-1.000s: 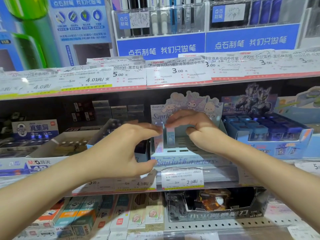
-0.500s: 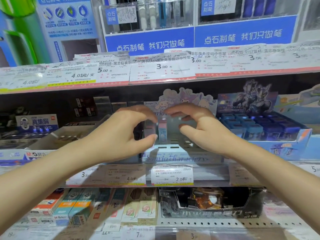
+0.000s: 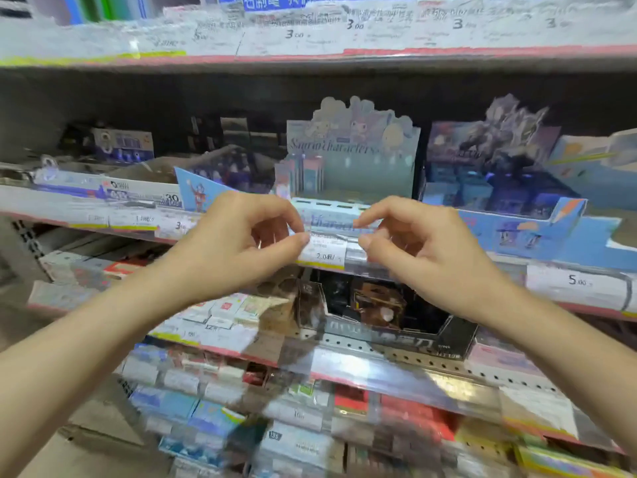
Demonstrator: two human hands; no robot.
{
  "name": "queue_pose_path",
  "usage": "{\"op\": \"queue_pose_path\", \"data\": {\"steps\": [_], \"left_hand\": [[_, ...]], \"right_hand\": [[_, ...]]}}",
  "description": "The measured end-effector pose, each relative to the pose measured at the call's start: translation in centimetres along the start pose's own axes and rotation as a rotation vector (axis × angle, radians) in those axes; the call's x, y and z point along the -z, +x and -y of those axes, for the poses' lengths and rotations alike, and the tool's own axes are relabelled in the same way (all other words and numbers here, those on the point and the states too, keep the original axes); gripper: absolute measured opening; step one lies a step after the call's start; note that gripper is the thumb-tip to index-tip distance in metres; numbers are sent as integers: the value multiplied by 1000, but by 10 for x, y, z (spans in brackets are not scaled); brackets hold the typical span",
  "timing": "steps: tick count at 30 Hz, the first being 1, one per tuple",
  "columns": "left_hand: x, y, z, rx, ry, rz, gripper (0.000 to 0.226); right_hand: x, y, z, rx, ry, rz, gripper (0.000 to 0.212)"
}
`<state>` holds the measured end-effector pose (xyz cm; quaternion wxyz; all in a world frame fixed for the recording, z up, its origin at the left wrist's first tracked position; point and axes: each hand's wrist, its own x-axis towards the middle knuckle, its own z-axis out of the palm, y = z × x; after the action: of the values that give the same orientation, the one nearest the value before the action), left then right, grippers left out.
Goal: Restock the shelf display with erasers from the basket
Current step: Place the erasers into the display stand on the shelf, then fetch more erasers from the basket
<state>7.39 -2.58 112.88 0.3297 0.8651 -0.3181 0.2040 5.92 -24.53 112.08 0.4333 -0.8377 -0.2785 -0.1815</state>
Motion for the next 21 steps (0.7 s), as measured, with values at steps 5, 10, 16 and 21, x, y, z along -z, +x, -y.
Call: {"op": "queue_pose_path", "data": {"steps": [5,10,16,21], "left_hand": [[-6,-50,2,68,-29,158,30],[-17,-108,22,197,-82,317,28],[-40,-183,53,358,-217,520,16],[-86,-248,100,531,-247,680,25]], "right_hand": [[-23,-42,3,-85,65,102,10],[-65,-90,1,-255,132,167,9],[-139,-154,-7,-614,311,252,16],[-203,-223,-44,-781,221,363,28]]}}
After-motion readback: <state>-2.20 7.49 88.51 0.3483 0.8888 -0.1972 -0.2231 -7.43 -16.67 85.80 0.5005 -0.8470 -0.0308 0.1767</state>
